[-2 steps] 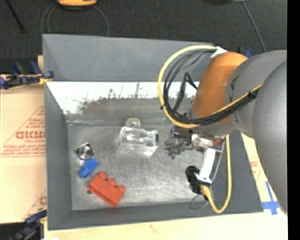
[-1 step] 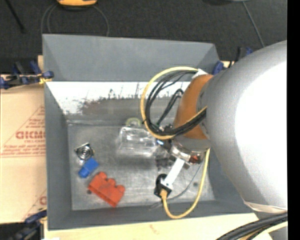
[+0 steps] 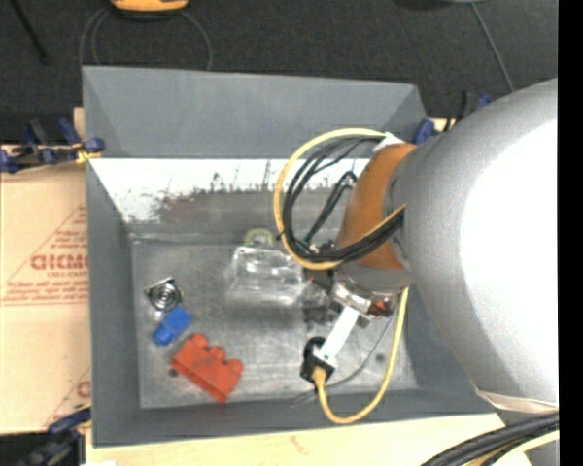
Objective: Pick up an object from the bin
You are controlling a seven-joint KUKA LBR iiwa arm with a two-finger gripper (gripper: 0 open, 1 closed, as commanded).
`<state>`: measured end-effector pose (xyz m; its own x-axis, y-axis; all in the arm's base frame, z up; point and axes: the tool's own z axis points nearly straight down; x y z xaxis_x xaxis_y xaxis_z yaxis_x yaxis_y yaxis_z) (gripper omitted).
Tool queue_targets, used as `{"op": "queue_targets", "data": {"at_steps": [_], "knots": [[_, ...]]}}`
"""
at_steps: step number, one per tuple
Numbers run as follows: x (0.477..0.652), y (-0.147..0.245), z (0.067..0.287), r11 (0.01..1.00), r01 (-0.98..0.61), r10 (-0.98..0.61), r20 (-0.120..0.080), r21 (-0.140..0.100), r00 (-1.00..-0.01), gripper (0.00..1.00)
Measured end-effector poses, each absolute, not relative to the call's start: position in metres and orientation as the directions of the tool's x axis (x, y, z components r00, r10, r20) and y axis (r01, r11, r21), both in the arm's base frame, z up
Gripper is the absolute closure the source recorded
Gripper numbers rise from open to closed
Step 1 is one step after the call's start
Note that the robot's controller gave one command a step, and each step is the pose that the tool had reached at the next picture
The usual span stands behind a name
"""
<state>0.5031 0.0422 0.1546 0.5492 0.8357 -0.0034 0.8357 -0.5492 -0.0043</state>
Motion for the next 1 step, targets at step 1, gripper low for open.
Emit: {"op": "queue_targets", "data": {"at_steps": [1], "knots": [[0.503, 0.0423, 0.1546, -0.547, 0.837, 0.837, -0.004, -0.006, 0.547, 1.0]]}}
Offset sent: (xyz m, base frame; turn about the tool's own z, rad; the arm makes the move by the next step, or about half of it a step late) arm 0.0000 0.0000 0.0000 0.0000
